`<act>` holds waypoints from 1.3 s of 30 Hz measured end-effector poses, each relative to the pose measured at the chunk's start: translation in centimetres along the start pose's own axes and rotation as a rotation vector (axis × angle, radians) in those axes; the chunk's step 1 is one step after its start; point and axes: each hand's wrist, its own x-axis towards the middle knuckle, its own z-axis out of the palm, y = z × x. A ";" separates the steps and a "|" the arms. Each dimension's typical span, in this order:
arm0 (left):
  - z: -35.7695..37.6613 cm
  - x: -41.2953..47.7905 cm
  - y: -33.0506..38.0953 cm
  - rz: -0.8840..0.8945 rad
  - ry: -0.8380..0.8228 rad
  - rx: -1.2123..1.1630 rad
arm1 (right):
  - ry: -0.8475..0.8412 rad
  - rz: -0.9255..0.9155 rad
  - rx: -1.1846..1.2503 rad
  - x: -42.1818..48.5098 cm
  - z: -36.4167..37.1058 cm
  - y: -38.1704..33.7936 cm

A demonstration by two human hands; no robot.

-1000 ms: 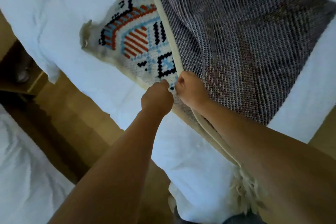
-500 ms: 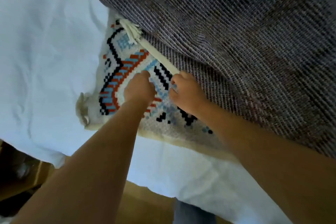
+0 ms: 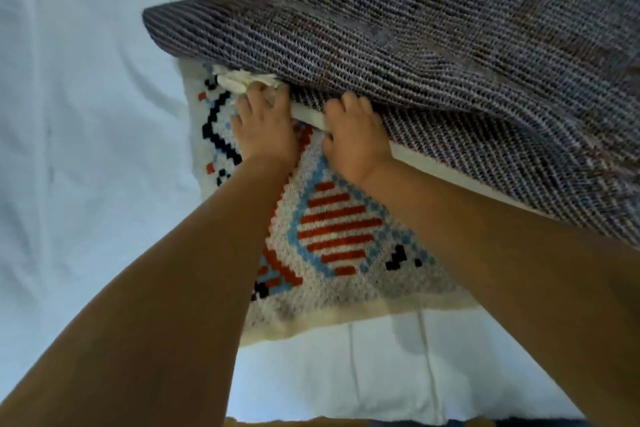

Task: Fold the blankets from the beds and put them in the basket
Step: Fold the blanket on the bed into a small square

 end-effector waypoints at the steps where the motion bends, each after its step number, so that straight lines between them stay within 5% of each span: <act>1: 0.1 0.9 -0.4 0.022 0.012 0.007 | -0.015 0.018 -0.008 0.4 0.0 0.1; 13: -0.3 0.6 -4.6 0.234 -0.023 -0.099 | -0.152 0.040 -0.088 -0.3 1.0 -2.1; 28: 1.3 -21.7 -8.8 -0.054 -0.479 0.205 | -0.443 -0.376 -0.145 -17.5 3.7 -5.8; 36: 4.3 -29.0 -10.9 -0.205 -0.414 0.003 | -0.471 -0.313 -0.218 -20.7 6.1 -6.3; 39: 4.9 -29.9 -11.9 -0.202 -0.256 -0.097 | -0.461 -0.261 -0.197 -20.5 6.5 -6.5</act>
